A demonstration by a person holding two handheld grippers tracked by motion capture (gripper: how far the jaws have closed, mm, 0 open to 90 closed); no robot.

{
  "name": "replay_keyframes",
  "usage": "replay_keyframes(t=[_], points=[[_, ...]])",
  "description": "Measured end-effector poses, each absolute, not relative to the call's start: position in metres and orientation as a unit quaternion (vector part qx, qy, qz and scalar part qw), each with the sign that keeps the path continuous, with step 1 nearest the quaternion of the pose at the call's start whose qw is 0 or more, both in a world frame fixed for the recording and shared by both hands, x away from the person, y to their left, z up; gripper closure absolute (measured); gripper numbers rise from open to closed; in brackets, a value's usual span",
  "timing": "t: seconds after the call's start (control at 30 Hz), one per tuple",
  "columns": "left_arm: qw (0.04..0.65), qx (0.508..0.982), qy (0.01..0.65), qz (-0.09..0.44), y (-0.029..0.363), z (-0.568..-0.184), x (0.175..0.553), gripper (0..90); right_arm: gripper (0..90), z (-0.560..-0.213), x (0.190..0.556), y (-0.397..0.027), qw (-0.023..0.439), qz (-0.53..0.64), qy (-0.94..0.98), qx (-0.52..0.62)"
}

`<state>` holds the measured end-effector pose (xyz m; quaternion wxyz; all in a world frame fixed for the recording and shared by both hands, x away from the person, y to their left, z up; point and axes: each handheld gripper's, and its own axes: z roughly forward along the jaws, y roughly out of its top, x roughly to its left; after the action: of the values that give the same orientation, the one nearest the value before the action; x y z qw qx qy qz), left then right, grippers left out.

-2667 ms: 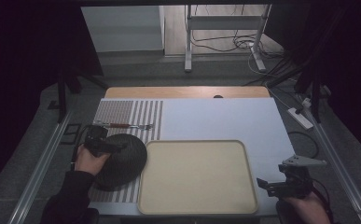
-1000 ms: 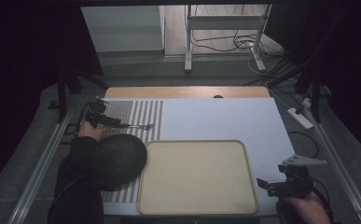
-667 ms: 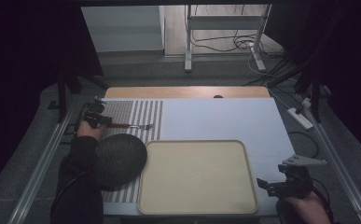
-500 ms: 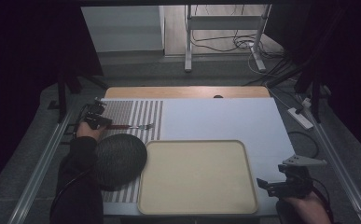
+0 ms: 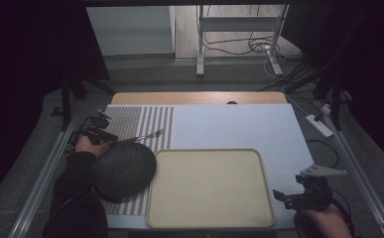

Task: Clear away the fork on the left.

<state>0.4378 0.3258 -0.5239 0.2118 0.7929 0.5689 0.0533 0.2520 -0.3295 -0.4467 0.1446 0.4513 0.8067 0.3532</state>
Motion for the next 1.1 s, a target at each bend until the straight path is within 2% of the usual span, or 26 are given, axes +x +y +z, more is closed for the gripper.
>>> replay_keyframes(t=[0.13,0.17,0.33,0.47,0.63,0.73,1.0,1.1], points=[[0.219,0.791,0.568,0.059,0.328,-0.523,0.437,88.6,0.1,-0.447,0.252,-0.329,0.145,0.352,0.807,0.451],[0.226,0.789,0.568,0.062,0.328,-0.521,0.437,84.5,0.1,-0.447,0.252,-0.329,0.145,0.353,0.807,0.450],[0.248,0.782,0.565,0.089,0.326,-0.508,0.437,53.3,0.1,-0.447,0.252,-0.329,0.145,0.352,0.808,0.450],[0.257,0.783,0.559,0.091,0.319,-0.504,0.440,28.8,0.1,-0.447,0.252,-0.329,0.144,0.353,0.808,0.449],[0.251,0.790,0.553,0.082,0.307,-0.506,0.447,4.8,0.1,-0.447,0.252,-0.329,0.144,0.353,0.808,0.448],[0.241,0.799,0.546,0.078,0.298,-0.508,0.451,0.0,0.1,-0.447,0.252,-0.329,0.144,0.353,0.809,0.448],[0.216,0.820,0.526,0.063,0.280,-0.519,0.462,0.0,0.1,-0.447,0.252,-0.329,0.143,0.352,0.809,0.448],[0.207,0.829,0.517,0.059,0.276,-0.523,0.465,3.3,0.1,-0.447,0.252,-0.328,0.143,0.353,0.810,0.447]])
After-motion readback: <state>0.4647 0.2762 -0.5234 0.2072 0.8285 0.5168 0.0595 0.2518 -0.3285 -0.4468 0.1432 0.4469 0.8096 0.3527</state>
